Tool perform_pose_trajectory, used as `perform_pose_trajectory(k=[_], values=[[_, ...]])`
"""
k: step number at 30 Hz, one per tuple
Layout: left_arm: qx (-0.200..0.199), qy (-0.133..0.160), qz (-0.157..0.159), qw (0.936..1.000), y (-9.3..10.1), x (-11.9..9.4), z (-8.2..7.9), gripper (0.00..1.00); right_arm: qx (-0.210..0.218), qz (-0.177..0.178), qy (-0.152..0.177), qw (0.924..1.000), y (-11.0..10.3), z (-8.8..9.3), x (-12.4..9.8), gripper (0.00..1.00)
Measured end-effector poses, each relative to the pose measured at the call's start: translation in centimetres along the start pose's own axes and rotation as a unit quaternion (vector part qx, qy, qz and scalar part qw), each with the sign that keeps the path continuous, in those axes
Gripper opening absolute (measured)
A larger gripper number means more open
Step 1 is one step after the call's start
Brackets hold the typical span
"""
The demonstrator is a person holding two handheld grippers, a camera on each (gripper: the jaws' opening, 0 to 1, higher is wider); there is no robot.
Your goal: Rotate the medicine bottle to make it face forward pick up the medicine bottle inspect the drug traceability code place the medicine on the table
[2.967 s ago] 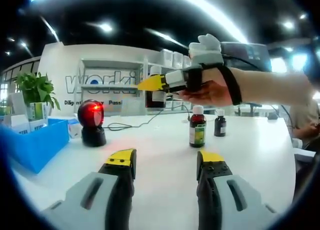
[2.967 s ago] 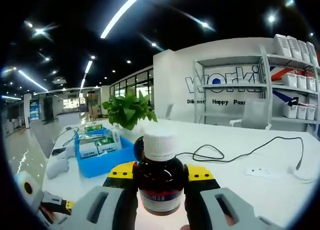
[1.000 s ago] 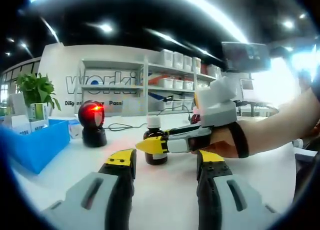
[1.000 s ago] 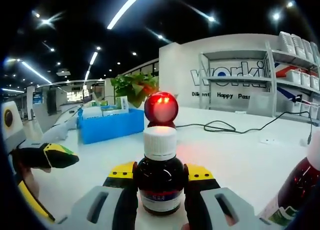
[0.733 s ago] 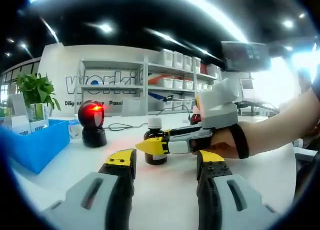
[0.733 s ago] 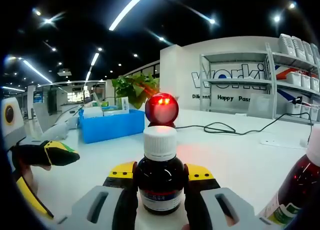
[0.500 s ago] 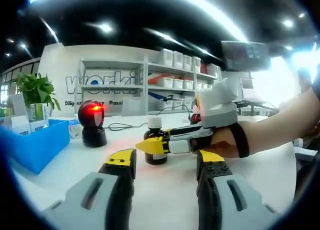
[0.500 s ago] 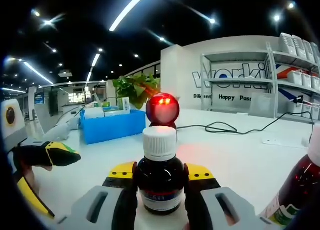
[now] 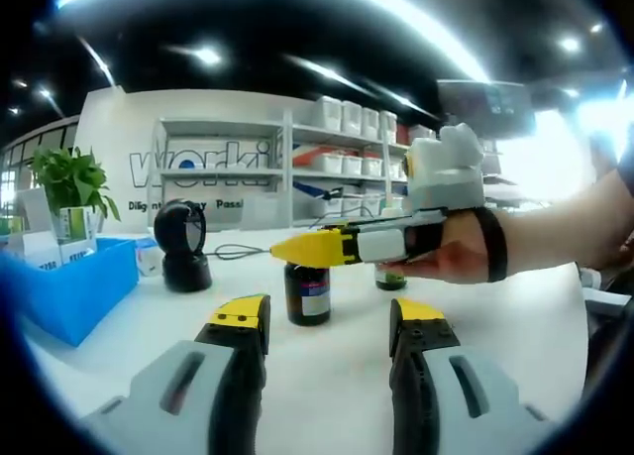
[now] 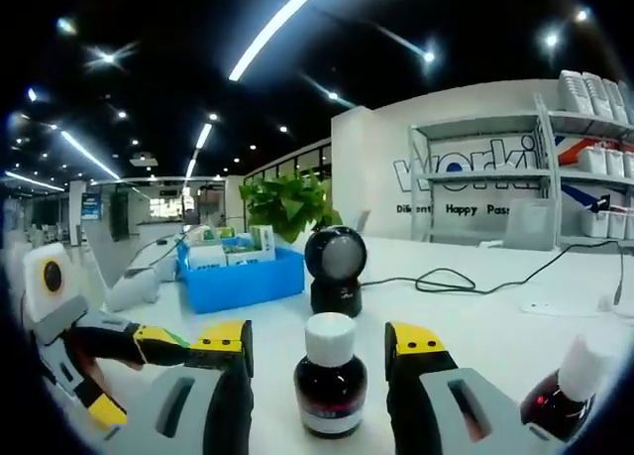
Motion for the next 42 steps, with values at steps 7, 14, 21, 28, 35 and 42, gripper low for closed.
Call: perform_pose_trajectory(k=[7, 14, 21, 28, 35, 42], values=[[0.0, -0.001, 0.002, 1.0, 0.2, 0.0, 0.0, 0.39, -0.006, -0.001, 0.017, 0.9998, 0.6, -2.3, -2.2, 0.49], [0.001, 0.0, 0.0, 1.0, 0.2, 0.0, -0.1, 0.39, -0.015, 0.006, 0.026, 0.9995, 1.5, -3.4, -5.6, 0.49], [0.002, 0.0, -0.003, 1.0, 0.1, 0.0, -0.1, 0.39, -0.02, 0.023, 0.037, 0.9988, 2.9, -4.4, -9.4, 0.46], [0.003, 0.001, -0.01, 0.9999, -0.1, -0.1, -0.1, 0.39, -0.026, 0.037, 0.043, 0.9981, 3.9, -4.5, -12.9, 0.46], [0.002, 0.004, -0.016, 0.9999, -0.3, -0.2, -0.2, 0.39, -0.016, 0.057, 0.056, 0.9967, 5.0, -4.1, -15.3, 0.45], [-0.005, 0.009, -0.018, 0.9998, -0.5, -0.2, -0.4, 0.39, -0.017, 0.078, 0.05, 0.9956, 5.5, -3.1, -18.0, 0.44]])
Point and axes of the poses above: the point that each gripper's makers call its tool centre point, and the gripper's own axes: x roughly forward along the fingers, y roughly to its right, z roughly out of its underside, the point moved 3 cm from there along -x, roughly backward along the fingers, and after that the axes turned 12 degrees about -x, right-handed, at the moved point
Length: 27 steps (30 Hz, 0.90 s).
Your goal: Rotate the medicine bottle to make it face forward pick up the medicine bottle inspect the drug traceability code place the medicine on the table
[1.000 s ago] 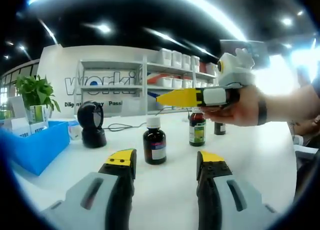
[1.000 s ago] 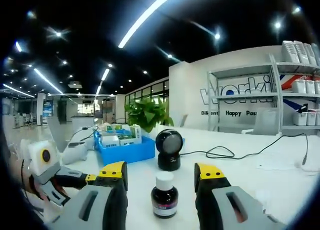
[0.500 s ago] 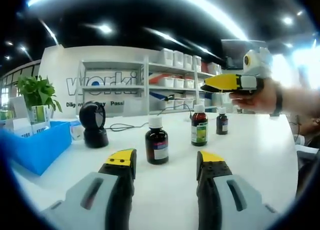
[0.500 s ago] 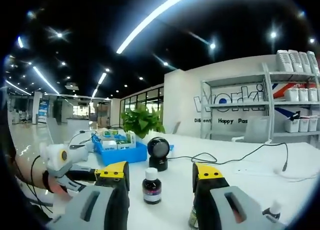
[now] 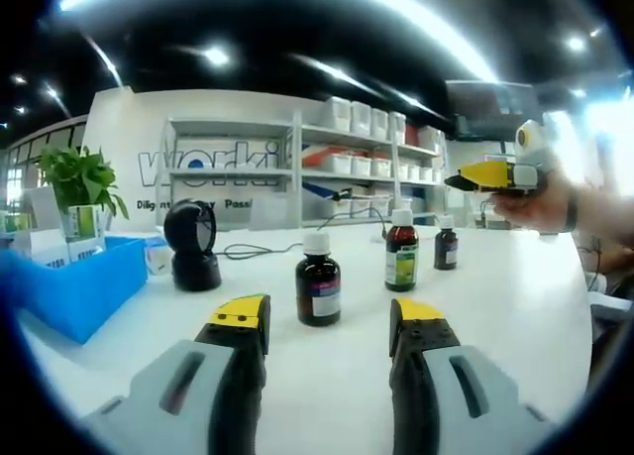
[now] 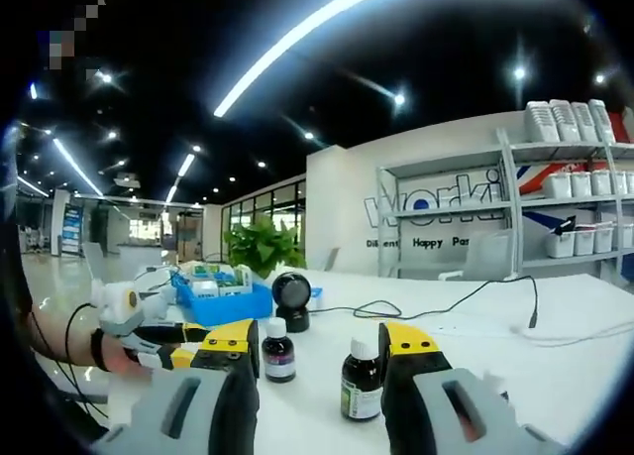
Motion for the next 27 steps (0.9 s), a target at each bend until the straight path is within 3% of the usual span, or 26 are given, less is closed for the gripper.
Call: perform_pose_trajectory(k=[6, 14, 23, 27], values=[[-0.002, -0.003, 0.005, 1.0, 0.1, 0.0, 0.1, 0.39, 0.008, 0.026, -0.014, 0.9995, 1.6, 1.4, -2.8, 0.43], [0.0, -0.007, -0.002, 1.0, -0.1, 0.2, 0.2, 0.39, 0.042, 0.064, -0.005, 0.997, 3.3, 3.1, -6.2, 0.42], [-0.037, 0.003, 0.006, 0.9993, -0.1, -0.1, -0.2, 0.39, 0.001, 0.08, -0.03, 0.9963, 4.3, 6.0, -9.4, 0.42], [-0.047, 0.002, 0.004, 0.9989, -0.2, -0.1, -0.1, 0.37, 0.01, 0.08, -0.039, 0.996, 5.0, 7.5, -9.6, 0.42]])
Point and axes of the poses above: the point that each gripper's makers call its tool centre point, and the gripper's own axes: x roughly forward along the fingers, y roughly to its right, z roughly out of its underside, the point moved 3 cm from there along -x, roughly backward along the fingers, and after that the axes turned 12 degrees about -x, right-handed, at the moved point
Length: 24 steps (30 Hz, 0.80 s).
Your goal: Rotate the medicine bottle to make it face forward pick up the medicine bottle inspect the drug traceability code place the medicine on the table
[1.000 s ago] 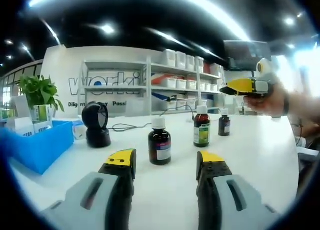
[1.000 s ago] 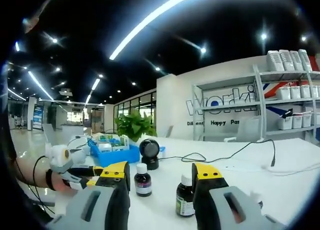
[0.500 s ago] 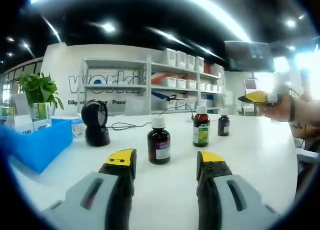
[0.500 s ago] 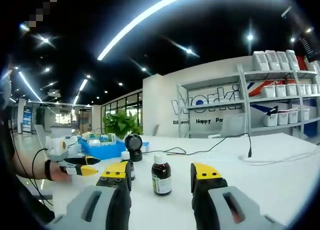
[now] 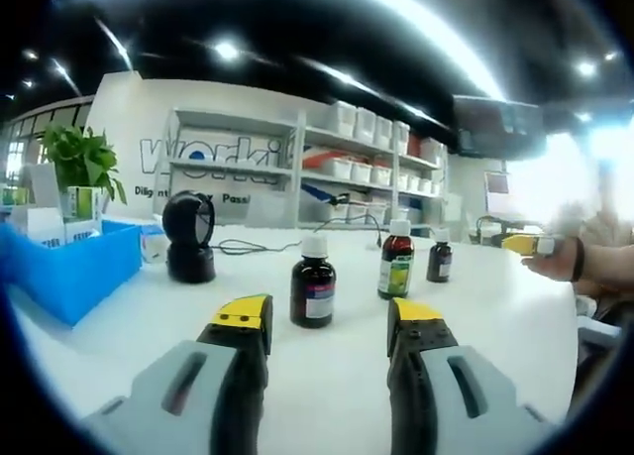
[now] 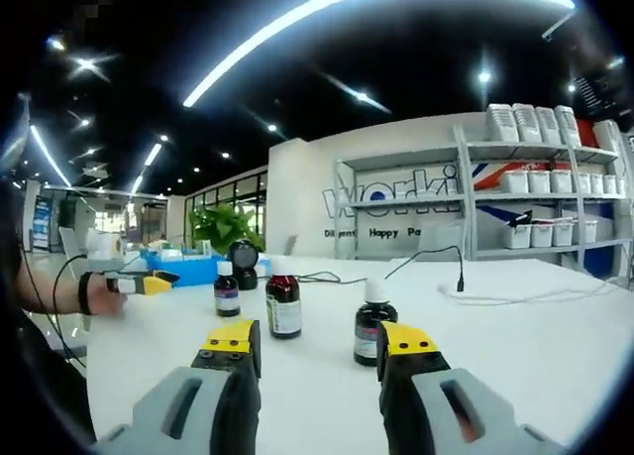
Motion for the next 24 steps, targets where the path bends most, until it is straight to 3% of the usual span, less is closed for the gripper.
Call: perform_pose_trajectory(k=[5, 7, 12, 17, 24], values=[[0.002, -0.003, -0.001, 1.0, -0.48, 0.17, 0.1, 0.37, -0.004, 0.002, 0.007, 1.0, 0.21, 0.89, -0.01, 0.43], [0.0, 0.0, -0.003, 1.0, -0.52, 0.12, 0.03, 0.37, 0.01, 0.001, 0.031, 0.9995, 0.43, 0.09, -0.14, 0.42], [0.005, -0.005, -0.005, 1.0, -0.39, 0.21, 0.25, 0.37, 0.012, 0.005, 0.029, 0.9995, 0.91, 0.45, -0.28, 0.4], [0.025, -0.007, -0.014, 0.9996, -0.3, 0.07, 0.29, 0.4, -0.026, -0.003, 0.014, 0.9995, 0.03, 0.82, -0.12, 0.4], [0.042, -0.014, -0.009, 0.999, 0.22, 0.1, 0.6, 0.44, -0.009, -0.001, 0.018, 0.9998, 0.4, 0.71, -0.28, 0.4]])
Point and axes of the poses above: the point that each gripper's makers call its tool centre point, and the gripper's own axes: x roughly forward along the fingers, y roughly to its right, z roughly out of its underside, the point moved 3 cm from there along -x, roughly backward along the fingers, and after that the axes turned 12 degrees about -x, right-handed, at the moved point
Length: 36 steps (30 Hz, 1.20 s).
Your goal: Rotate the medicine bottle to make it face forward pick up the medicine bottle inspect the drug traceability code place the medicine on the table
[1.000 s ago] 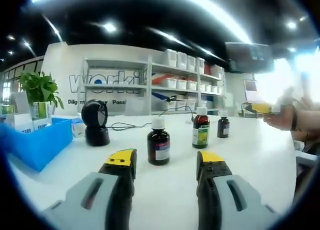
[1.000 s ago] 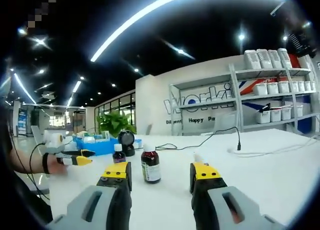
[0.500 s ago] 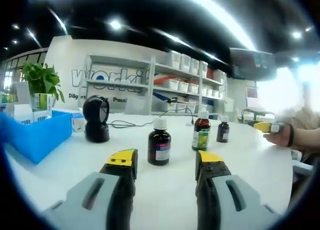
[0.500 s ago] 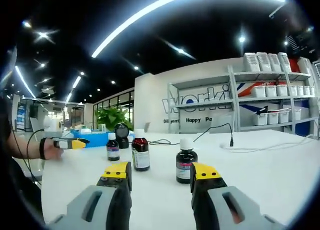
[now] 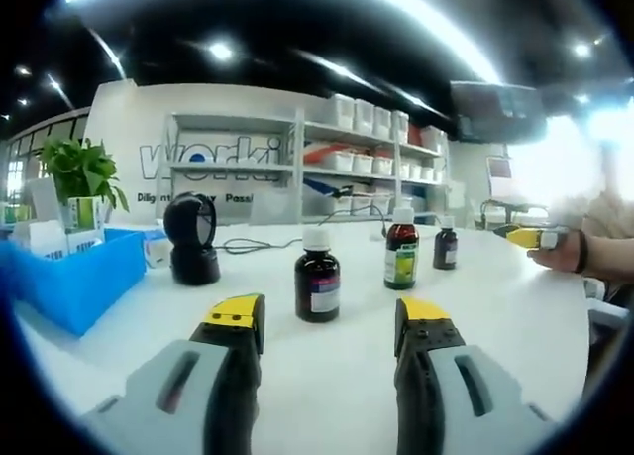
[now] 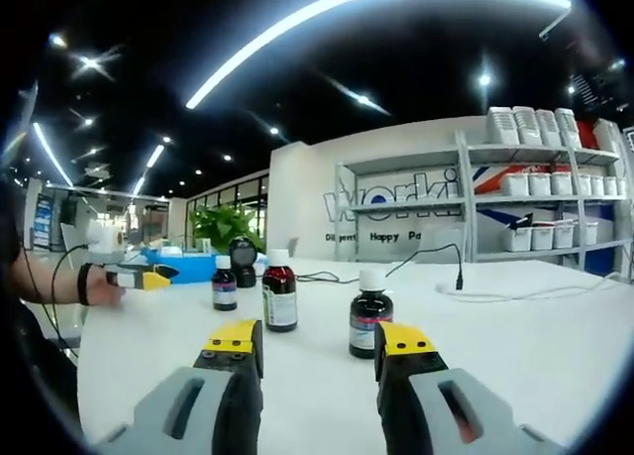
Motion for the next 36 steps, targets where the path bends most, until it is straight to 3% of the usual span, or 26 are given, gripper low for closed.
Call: perform_pose_trajectory(k=[10, 15, 21, 28, 36], values=[[0.02, 0.011, -0.017, 0.9996, -0.4, -0.3, -0.5, 0.47, 0.001, 0.012, 0.001, 0.9999, 0.4, -0.1, -0.2, 0.37], [0.013, 0.015, -0.008, 0.9998, -0.3, -0.3, -0.6, 0.49, 0.009, 0.012, -0.002, 0.9999, 0.6, 0.1, -0.2, 0.37], [0.035, 0.031, -0.003, 0.9989, 0.0, -0.3, -1.2, 0.47, 0.007, 0.011, -0.003, 0.9999, 0.7, 0.1, -0.2, 0.39], [0.013, 0.002, -0.013, 0.9998, -0.1, -0.3, -0.2, 0.46, 0.009, 0.008, 0.003, 0.9999, 0.7, 0.0, -0.2, 0.41], [0.021, 0.001, 0.004, 0.9998, 0.5, -0.1, -0.2, 0.44, 0.015, 0.015, 0.01, 0.9997, 1.1, -0.2, -0.3, 0.44]])
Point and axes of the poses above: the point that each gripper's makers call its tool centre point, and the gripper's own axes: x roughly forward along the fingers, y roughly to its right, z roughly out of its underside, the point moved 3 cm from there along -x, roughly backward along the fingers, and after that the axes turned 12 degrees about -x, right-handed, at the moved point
